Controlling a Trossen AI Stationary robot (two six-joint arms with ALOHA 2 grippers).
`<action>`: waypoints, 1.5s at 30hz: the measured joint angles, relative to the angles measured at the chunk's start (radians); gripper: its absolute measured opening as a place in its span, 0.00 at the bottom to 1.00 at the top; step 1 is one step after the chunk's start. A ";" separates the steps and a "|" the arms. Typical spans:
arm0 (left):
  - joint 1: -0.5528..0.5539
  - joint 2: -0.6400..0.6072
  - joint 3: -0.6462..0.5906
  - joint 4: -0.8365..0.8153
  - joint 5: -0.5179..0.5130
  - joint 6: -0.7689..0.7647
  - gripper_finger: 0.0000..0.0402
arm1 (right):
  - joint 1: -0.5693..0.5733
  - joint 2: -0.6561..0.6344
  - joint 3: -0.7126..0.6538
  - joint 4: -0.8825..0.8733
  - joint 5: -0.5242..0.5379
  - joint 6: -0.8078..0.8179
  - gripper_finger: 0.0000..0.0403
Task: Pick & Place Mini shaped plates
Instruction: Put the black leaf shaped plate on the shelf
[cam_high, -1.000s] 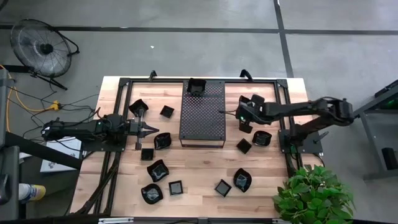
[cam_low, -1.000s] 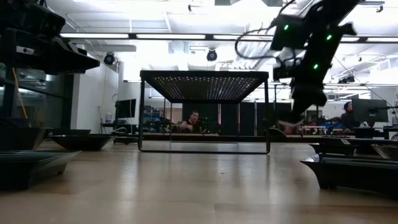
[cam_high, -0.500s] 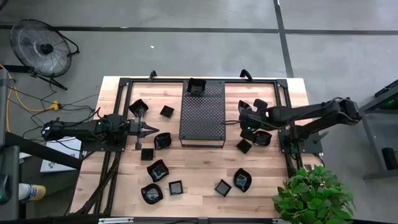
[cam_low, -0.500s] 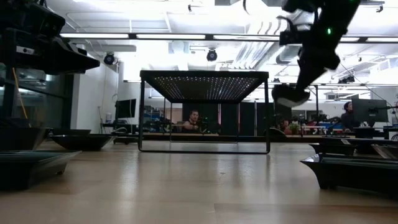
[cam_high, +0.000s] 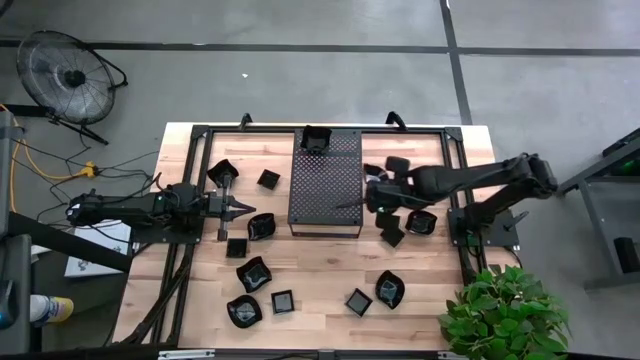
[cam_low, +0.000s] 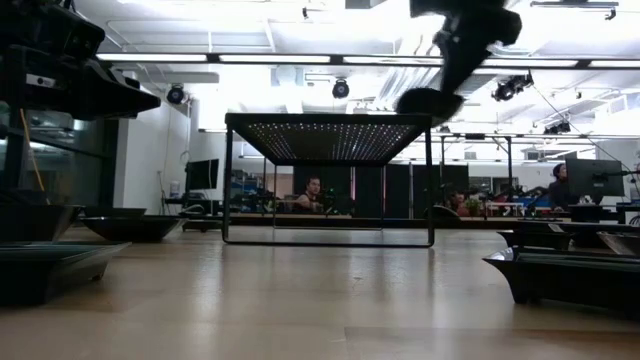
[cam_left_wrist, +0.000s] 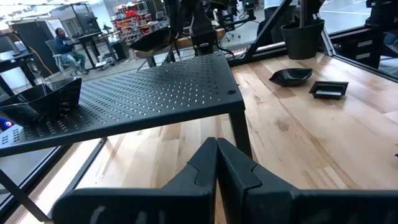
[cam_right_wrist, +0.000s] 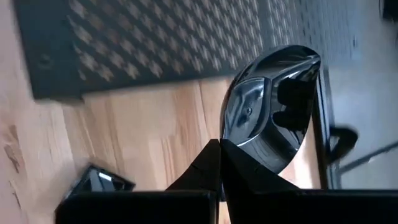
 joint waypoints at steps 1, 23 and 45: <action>0.000 0.000 0.000 0.000 0.000 0.000 0.00 | 0.003 0.022 0.026 0.000 0.000 -0.031 0.00; 0.000 0.000 0.000 0.000 0.000 0.000 0.00 | -0.028 0.360 0.354 -0.033 0.120 -0.473 0.00; 0.000 0.000 0.000 0.000 0.000 0.000 0.00 | -0.090 0.380 0.352 0.008 0.031 -0.420 0.00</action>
